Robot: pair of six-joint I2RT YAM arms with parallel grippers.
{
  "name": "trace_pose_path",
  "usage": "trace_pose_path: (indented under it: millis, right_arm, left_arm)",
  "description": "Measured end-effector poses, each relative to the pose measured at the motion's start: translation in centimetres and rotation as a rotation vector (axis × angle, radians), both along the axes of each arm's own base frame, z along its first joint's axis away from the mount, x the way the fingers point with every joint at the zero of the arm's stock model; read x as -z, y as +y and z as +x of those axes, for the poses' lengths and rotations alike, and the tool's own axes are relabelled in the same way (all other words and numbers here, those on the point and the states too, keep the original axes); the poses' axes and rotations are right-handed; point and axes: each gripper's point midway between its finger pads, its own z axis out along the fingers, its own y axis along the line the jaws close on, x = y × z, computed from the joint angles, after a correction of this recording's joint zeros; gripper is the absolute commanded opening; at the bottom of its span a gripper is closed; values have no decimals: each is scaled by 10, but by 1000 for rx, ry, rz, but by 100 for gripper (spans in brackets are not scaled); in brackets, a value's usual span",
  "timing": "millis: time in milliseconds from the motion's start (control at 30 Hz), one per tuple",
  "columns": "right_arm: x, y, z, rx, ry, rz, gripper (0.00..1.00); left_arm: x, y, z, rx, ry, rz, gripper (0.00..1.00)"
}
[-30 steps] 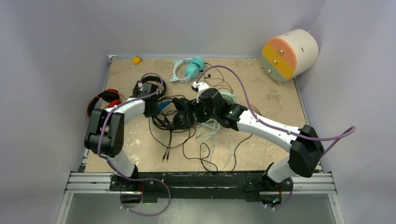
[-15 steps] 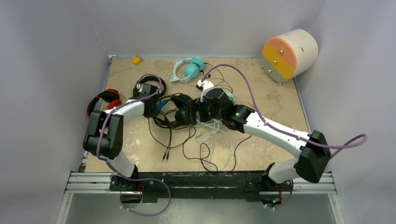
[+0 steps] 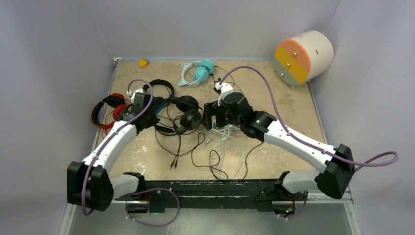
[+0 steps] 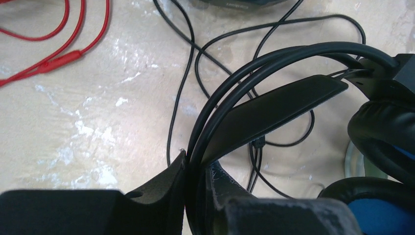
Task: Wrap the headphones
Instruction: Pick up the headphones from the center of the board.
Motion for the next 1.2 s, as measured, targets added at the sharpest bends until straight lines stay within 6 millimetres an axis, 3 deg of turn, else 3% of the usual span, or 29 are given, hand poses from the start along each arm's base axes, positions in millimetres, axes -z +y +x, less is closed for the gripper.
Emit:
trace_pose_path:
  millis: [267,433,600,700,900,1033,1200]
  right_arm:
    - [12,-12,-13,-35,-41,19,85]
    - [11,-31,-34,-70,-147,109,86]
    - [4,-32,-48,-138,-233,201,85]
    - [5,-27,-52,-182,-263,226,85]
    - [8,-16,-61,-276,-327,286,88]
    - [0,-6,-63,-326,-382,330,92]
    - [-11,8,-62,-387,-442,380,94]
  left_arm:
    - [-33,-3,-25,23,-33,-44,0]
    - [-60,-14,-24,66,-82,-103,0]
    - [-95,-33,-23,136,-123,-188,0]
    - [-132,-48,-21,198,-181,-255,0]
    - [-233,-71,-25,321,-363,-369,0]
    - [-297,-82,-33,398,-478,-431,0]
    - [-341,-95,-42,472,-546,-496,0]
